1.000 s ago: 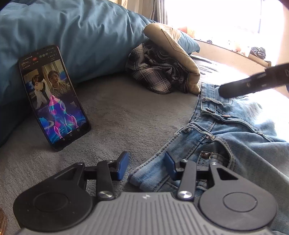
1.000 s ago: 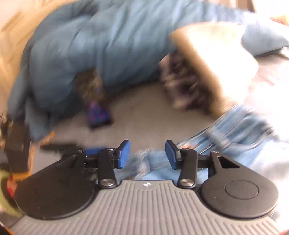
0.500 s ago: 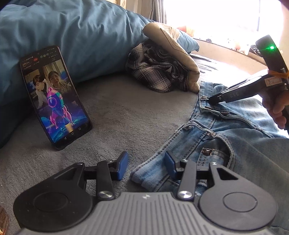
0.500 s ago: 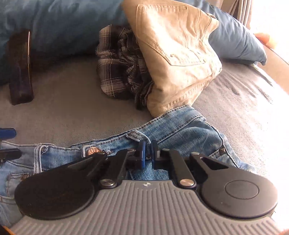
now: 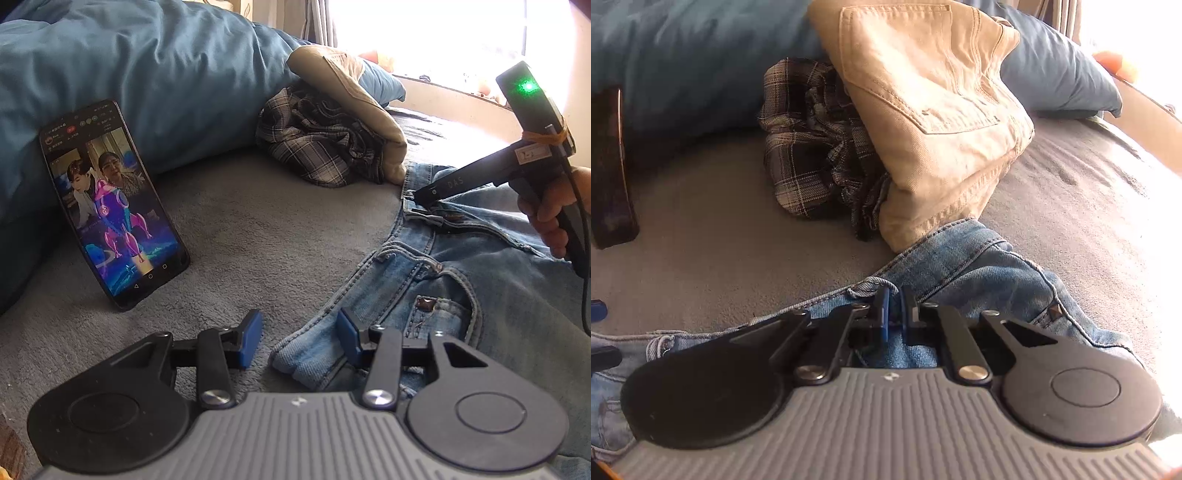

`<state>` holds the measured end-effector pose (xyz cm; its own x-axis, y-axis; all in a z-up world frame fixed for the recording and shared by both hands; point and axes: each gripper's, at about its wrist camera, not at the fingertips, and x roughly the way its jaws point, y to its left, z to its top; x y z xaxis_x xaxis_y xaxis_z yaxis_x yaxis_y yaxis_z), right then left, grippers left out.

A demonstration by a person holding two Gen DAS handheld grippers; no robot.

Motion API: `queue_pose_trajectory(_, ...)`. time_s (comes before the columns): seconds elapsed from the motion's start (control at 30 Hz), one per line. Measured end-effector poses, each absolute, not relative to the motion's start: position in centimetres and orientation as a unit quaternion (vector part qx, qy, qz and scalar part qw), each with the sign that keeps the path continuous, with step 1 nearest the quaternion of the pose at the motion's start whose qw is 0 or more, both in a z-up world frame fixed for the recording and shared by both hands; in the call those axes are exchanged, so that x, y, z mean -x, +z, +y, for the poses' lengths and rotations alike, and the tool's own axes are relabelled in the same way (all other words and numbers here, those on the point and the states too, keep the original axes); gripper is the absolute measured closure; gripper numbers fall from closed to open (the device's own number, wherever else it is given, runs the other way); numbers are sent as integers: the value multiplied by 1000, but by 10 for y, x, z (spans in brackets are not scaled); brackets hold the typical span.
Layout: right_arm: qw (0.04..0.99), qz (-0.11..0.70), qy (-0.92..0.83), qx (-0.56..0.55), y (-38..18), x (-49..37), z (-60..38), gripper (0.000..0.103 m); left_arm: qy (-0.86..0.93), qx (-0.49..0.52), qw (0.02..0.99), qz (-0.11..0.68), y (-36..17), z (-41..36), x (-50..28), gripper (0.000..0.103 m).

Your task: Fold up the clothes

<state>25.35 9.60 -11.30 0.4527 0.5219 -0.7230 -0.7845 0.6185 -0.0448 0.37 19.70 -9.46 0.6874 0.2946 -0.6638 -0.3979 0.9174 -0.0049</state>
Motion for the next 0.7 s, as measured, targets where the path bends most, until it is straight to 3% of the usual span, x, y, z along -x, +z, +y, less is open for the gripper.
queue_pose_trajectory(0.03,829,352,394,184,-109,-253,91,94,189,77,915,348,-95,198,-4,56)
queue_pose_trajectory(0.17,827,377,393,140,-85,-246,56,71,187,88,913,352,-94,201,-4,55)
queue_pose_trajectory(0.23,828,386,391,112,-72,-241,32,67,186,95,911,356,-92,204,-4,55)
queue_pose_trajectory(0.7,821,391,407,-88,14,-119,-150,66,218,126,913,322,-45,203,28,49)
